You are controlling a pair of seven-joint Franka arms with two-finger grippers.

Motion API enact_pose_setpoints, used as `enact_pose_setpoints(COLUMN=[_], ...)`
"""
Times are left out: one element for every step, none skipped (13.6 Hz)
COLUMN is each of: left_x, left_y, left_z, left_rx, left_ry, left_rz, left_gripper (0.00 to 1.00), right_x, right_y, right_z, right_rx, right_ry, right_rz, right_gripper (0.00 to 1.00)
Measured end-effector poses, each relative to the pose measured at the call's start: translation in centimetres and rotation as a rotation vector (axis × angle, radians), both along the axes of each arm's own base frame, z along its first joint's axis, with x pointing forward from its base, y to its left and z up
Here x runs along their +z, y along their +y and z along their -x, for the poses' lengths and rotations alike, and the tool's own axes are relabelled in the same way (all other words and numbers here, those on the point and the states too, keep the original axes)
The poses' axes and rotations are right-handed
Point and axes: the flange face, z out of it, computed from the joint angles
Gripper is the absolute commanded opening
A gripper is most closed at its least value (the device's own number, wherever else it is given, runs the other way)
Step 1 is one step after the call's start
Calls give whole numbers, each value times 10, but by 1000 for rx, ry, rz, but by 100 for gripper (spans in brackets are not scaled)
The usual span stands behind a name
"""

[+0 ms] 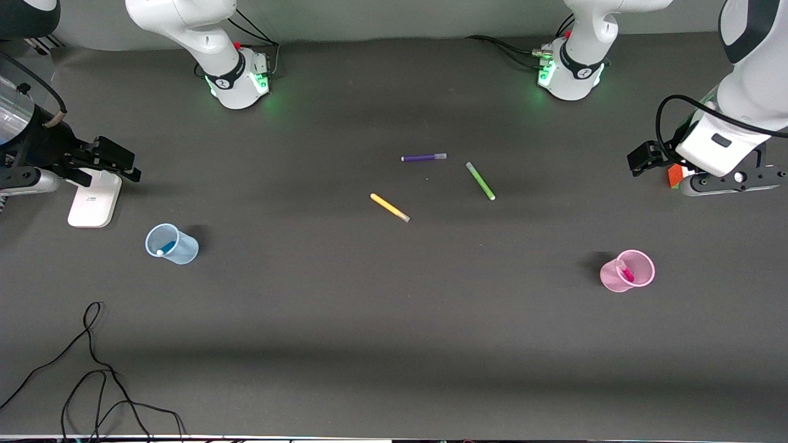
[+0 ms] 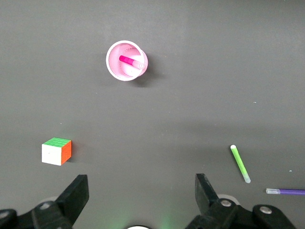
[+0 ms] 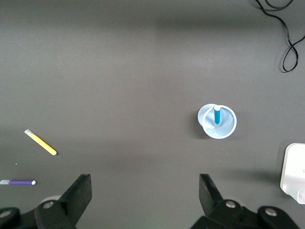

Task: Place pink and blue markers in matching cups

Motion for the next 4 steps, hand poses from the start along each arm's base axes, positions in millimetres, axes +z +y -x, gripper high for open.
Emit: enact_pose_setpoints(left_x=[2,3,4,4], left_y=[-2,-3,-4,-4], left_z=[0,0,0,0], left_rx=[-3,-6,-7,-8], left_ry=[-3,-6,-7,-7], left_rz=[0,0,0,0], left_gripper=[99,99,99,99], right_x=[-4,-9,-13,-16], right_y=[-1,-1,-1,-1], right_z=[-2,-5,-7,-8], right_rx=[0,-1,-1,-1], right_ry=[7,16,23,27], right_rz=[7,13,16,17], right_gripper=[100,100,100,100])
